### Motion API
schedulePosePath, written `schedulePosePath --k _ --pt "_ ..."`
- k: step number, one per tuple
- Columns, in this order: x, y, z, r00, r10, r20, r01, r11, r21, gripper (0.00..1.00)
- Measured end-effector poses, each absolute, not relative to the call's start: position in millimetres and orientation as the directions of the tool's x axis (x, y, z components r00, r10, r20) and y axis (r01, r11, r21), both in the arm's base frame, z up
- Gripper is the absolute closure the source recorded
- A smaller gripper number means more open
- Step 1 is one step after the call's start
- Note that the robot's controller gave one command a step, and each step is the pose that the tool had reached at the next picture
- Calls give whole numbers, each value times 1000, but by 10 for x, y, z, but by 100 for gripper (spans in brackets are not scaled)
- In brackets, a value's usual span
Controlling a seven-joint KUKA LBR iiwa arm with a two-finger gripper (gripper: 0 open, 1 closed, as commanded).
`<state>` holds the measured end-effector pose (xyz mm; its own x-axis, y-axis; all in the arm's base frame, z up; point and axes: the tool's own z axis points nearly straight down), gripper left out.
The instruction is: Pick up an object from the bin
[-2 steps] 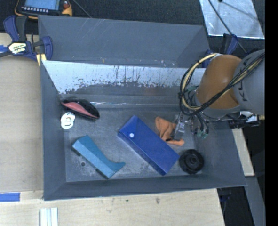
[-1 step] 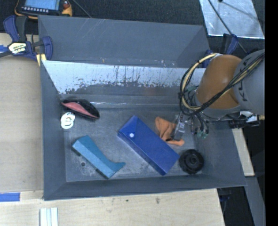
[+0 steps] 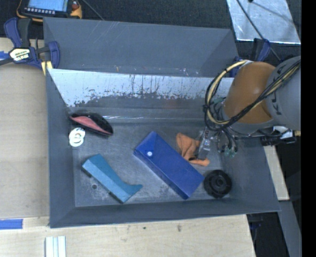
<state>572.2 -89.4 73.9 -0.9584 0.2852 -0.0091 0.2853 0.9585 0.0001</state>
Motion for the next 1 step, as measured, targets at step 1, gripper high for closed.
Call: schedulePosePath --k 1 --pt "5706 -892 822 -959 285 -1 285 959 0 100"
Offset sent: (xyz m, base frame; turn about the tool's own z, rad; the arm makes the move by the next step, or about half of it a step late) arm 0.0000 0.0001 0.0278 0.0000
